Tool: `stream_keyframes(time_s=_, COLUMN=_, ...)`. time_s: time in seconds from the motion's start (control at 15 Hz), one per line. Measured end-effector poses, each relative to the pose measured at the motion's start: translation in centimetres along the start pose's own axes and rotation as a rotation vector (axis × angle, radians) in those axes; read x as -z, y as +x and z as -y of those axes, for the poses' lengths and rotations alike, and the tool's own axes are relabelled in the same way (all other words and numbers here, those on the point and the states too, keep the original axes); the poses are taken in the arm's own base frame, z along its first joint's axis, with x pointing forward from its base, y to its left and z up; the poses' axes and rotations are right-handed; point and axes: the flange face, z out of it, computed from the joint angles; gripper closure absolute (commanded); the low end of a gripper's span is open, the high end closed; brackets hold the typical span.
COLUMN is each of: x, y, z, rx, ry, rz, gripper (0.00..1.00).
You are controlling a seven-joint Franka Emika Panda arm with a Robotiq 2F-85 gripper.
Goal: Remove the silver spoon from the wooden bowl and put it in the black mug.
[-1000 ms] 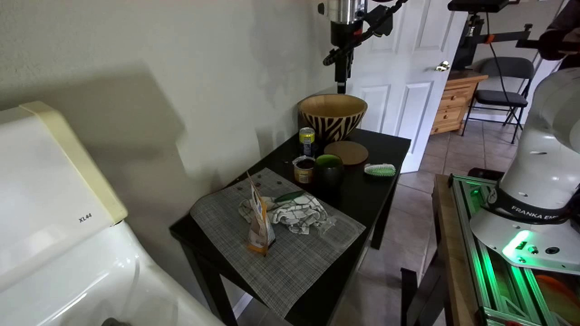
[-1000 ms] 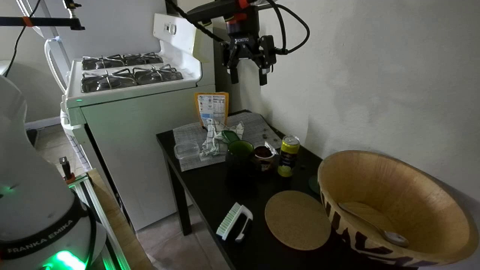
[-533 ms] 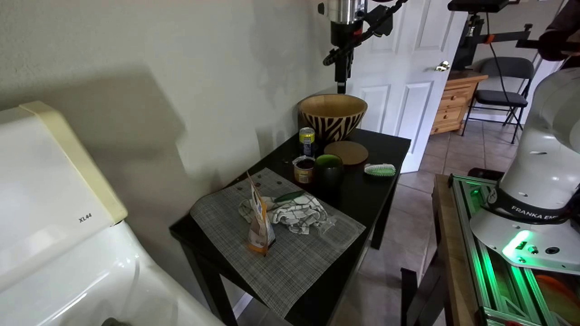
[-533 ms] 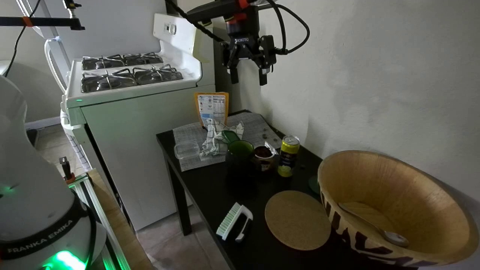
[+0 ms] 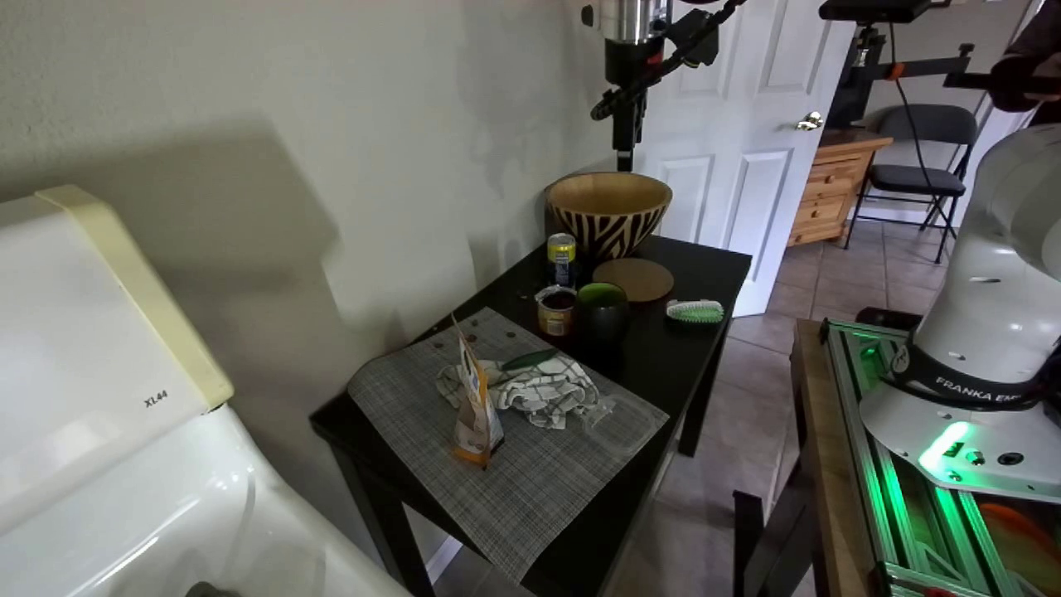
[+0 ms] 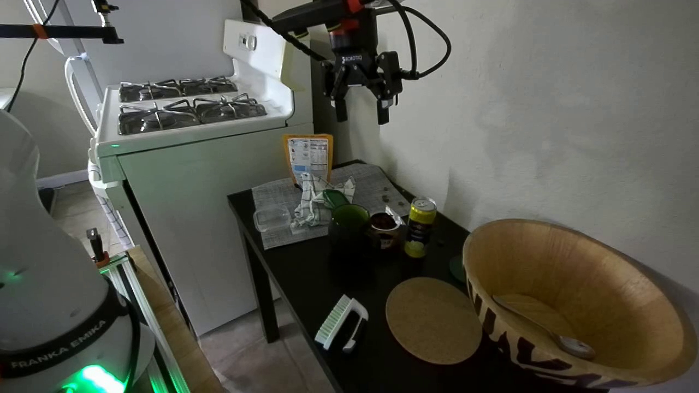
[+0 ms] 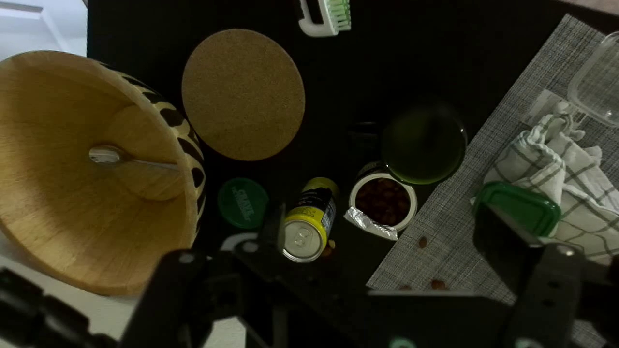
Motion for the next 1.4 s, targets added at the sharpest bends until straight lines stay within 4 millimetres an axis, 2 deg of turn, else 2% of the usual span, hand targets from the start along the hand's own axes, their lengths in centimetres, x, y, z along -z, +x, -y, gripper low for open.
stream_keyframes(time_s=0.93, x=0.0, y=0.0, z=0.0, rx=0.000, ry=0.000, rz=0.000, gripper=0.00)
stream_keyframes(time_s=1.13, x=0.4, y=0.2, z=0.1, rx=-0.047, ry=0.084, rz=-0.016, gripper=0.00)
stream_keyframes(time_s=1.4, x=2.4, y=1.4, z=-0.9, rx=-0.172, ry=0.244, rz=-0.068, gripper=0.00)
